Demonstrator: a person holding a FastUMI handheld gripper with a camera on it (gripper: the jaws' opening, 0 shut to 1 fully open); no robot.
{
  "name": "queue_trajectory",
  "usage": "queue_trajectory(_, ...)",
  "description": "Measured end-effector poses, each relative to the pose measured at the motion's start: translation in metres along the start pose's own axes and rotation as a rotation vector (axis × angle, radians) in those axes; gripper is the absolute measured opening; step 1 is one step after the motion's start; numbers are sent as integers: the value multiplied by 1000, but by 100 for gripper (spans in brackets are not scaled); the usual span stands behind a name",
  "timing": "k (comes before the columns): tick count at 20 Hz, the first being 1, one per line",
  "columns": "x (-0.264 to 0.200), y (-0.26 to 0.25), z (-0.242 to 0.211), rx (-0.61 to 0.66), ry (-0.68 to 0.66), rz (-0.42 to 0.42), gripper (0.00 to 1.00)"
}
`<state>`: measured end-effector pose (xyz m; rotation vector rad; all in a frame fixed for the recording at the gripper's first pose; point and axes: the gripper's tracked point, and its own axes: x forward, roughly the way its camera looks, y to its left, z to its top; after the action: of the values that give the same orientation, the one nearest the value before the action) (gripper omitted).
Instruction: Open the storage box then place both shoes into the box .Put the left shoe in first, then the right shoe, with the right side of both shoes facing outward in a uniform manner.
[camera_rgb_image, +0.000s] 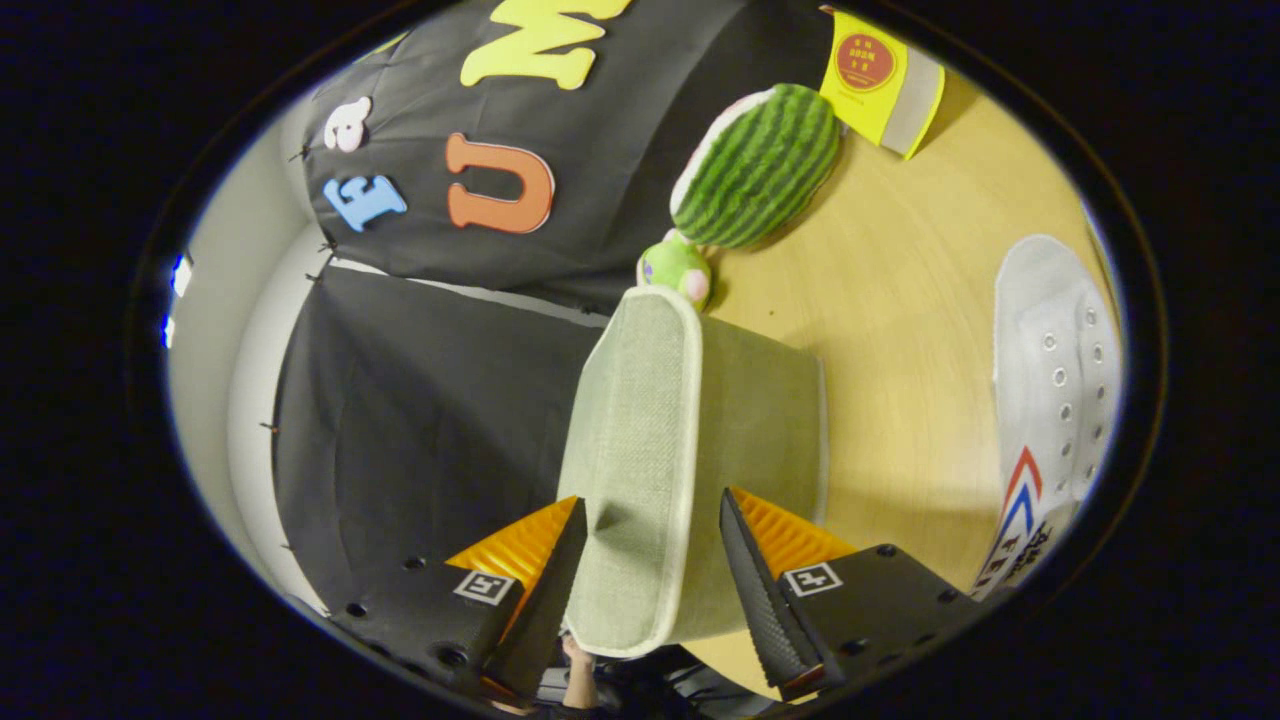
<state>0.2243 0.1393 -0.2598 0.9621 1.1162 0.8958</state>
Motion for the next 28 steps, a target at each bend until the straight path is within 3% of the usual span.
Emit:
queue_trajectory(2,-4,14,-13,-11,57,87,80)
queue_trajectory(4,0,-3,-4,-42,20,28,69)
queue_trajectory(5,-1,-9,-3,-22,7,15,52)
queue_trajectory(7,-2,-5,-3,40,4,52,29)
queue_trajectory(11,-8,4,7,-49,-58,7,7)
queue_trajectory(16,-10,26,10,-63,-99,-47,6)
queue_trajectory(22,-6,57,10,-181,-207,-156,5)
queue_trajectory(28,7,116,6,-292,-327,-121,6)
